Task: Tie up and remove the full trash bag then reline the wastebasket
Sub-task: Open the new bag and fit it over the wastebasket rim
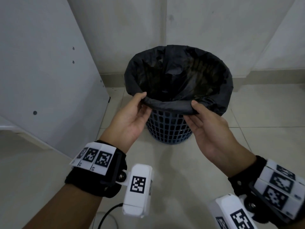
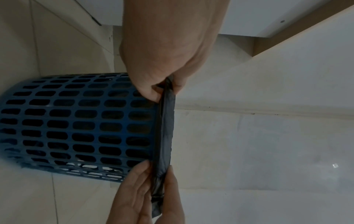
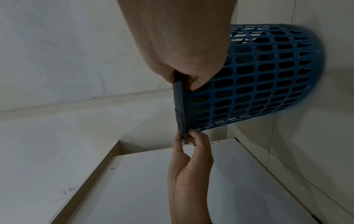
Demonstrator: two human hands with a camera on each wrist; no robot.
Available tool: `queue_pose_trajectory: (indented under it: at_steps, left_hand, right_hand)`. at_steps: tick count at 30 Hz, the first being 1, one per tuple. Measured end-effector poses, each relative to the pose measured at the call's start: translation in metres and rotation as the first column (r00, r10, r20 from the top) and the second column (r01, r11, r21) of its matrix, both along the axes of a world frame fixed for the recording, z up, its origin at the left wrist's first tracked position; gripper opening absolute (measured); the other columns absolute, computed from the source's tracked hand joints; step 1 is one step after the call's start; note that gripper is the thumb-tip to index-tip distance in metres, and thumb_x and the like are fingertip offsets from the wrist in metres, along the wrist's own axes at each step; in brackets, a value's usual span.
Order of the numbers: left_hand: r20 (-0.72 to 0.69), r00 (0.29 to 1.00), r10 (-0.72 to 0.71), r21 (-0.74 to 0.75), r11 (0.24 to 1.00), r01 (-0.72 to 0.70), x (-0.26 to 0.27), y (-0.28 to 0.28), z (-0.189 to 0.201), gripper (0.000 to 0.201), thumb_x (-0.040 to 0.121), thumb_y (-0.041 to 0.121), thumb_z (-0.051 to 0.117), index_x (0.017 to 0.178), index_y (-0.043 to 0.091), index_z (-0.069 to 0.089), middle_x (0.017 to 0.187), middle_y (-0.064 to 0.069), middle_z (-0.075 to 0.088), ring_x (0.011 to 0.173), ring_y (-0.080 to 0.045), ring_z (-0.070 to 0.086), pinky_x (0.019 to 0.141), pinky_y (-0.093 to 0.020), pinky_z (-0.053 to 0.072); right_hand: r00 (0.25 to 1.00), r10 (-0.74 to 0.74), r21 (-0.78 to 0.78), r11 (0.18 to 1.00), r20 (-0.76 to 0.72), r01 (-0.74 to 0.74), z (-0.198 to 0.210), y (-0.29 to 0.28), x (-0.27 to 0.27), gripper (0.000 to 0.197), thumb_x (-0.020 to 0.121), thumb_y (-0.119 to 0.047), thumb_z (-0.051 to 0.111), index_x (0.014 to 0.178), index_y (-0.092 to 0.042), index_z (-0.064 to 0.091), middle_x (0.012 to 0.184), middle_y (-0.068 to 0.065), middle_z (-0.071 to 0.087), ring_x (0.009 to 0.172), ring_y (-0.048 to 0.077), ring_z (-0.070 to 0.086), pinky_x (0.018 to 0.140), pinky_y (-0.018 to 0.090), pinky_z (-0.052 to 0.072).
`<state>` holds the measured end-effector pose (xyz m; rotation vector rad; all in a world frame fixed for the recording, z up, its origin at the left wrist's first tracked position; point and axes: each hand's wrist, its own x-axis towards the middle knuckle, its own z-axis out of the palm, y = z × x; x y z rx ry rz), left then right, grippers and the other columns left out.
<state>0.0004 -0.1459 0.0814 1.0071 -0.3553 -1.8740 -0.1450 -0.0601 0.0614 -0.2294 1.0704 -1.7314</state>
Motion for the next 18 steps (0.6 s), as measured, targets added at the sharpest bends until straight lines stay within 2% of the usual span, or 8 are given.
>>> queue_pose_trajectory:
  at_steps: [2, 4, 6, 7, 9, 10, 14, 18]
  left_hand:
    - [-0.026, 0.999, 0.036, 0.003, 0.999, -0.036, -0.003, -0.001, 0.0, 0.01, 0.096, 0.0, 0.06, 0.089, 0.003, 0.065, 0.075, -0.007, 0.072, 0.073, -0.013, 0.068, 0.065, -0.022, 0.06]
    - [-0.03, 0.997, 0.064, -0.008, 0.998, -0.065, -0.005, -0.001, -0.002, 0.007, 0.097, 0.002, 0.059, 0.1, 0.003, 0.066, 0.088, -0.008, 0.07, 0.079, -0.013, 0.068, 0.067, -0.02, 0.06]
    - [0.06, 0.997, 0.04, -0.012, 0.999, -0.04, -0.005, 0.002, -0.005, 0.021, 0.096, 0.013, 0.065, 0.116, 0.008, 0.068, 0.097, -0.003, 0.071, 0.086, -0.011, 0.068, 0.07, -0.021, 0.06]
    - [0.125, 0.992, -0.005, 0.003, 1.0, 0.005, -0.003, 0.006, -0.006, 0.027, 0.094, 0.023, 0.069, 0.119, 0.015, 0.068, 0.099, 0.001, 0.071, 0.089, -0.01, 0.067, 0.072, -0.023, 0.06]
    - [0.193, 0.976, -0.104, 0.049, 0.994, 0.097, 0.0, 0.017, -0.008, 0.032, 0.086, 0.039, 0.076, 0.113, 0.023, 0.07, 0.1, 0.007, 0.069, 0.091, -0.009, 0.064, 0.079, -0.029, 0.059]
    - [0.192, 0.973, -0.128, 0.055, 0.991, 0.12, 0.0, 0.022, -0.009, 0.033, 0.083, 0.04, 0.078, 0.11, 0.024, 0.071, 0.101, 0.007, 0.069, 0.09, -0.01, 0.064, 0.081, -0.03, 0.06]
    - [0.18, 0.981, -0.067, -0.013, 0.997, 0.071, -0.006, 0.033, -0.015, 0.032, 0.088, 0.023, 0.076, 0.118, 0.013, 0.07, 0.112, -0.001, 0.073, 0.093, -0.015, 0.073, 0.08, -0.031, 0.063]
    - [0.141, 0.988, 0.066, -0.088, 0.995, -0.054, -0.005, 0.022, -0.011, 0.022, 0.096, 0.009, 0.066, 0.116, 0.003, 0.067, 0.104, -0.006, 0.072, 0.089, -0.018, 0.072, 0.069, -0.025, 0.062]
  right_hand:
    - [1.0, -0.014, 0.003, 1.0, -0.008, 0.014, -0.001, -0.001, 0.0, 0.029, 0.091, -0.01, 0.067, 0.117, 0.001, 0.062, 0.107, 0.008, 0.076, 0.098, 0.017, 0.073, 0.092, 0.03, 0.056]
    - [1.0, -0.025, 0.005, 1.0, -0.007, 0.025, -0.001, -0.001, 0.001, 0.028, 0.09, -0.01, 0.068, 0.115, 0.001, 0.063, 0.106, 0.008, 0.076, 0.098, 0.017, 0.073, 0.093, 0.03, 0.056]
    - [1.0, -0.03, 0.006, 1.0, 0.001, 0.03, -0.001, -0.001, 0.002, 0.028, 0.09, -0.01, 0.068, 0.116, 0.0, 0.063, 0.106, 0.008, 0.076, 0.098, 0.017, 0.073, 0.093, 0.03, 0.056]
    - [1.0, -0.029, 0.006, 1.0, 0.001, 0.029, -0.001, -0.001, 0.002, 0.029, 0.09, -0.01, 0.068, 0.116, 0.001, 0.063, 0.106, 0.009, 0.076, 0.098, 0.017, 0.073, 0.092, 0.029, 0.056]
    - [1.0, -0.023, 0.003, 1.0, -0.003, 0.023, -0.001, -0.001, 0.002, 0.028, 0.09, -0.011, 0.068, 0.115, 0.001, 0.064, 0.105, 0.009, 0.076, 0.098, 0.018, 0.073, 0.089, 0.028, 0.057]
    - [1.0, -0.019, -0.001, 1.0, -0.002, 0.019, -0.001, -0.001, 0.003, 0.027, 0.091, -0.011, 0.068, 0.115, 0.0, 0.064, 0.106, 0.009, 0.076, 0.098, 0.018, 0.073, 0.087, 0.027, 0.058]
    - [1.0, 0.015, -0.017, 1.0, 0.001, -0.015, -0.001, 0.0, 0.009, 0.028, 0.093, -0.014, 0.065, 0.119, -0.001, 0.065, 0.11, 0.009, 0.075, 0.1, 0.017, 0.073, 0.084, 0.025, 0.059]
    - [0.988, 0.15, 0.052, 0.987, -0.019, -0.149, -0.006, 0.003, 0.018, 0.036, 0.092, -0.026, 0.066, 0.124, -0.008, 0.064, 0.116, 0.006, 0.073, 0.104, 0.016, 0.071, 0.095, 0.03, 0.055]
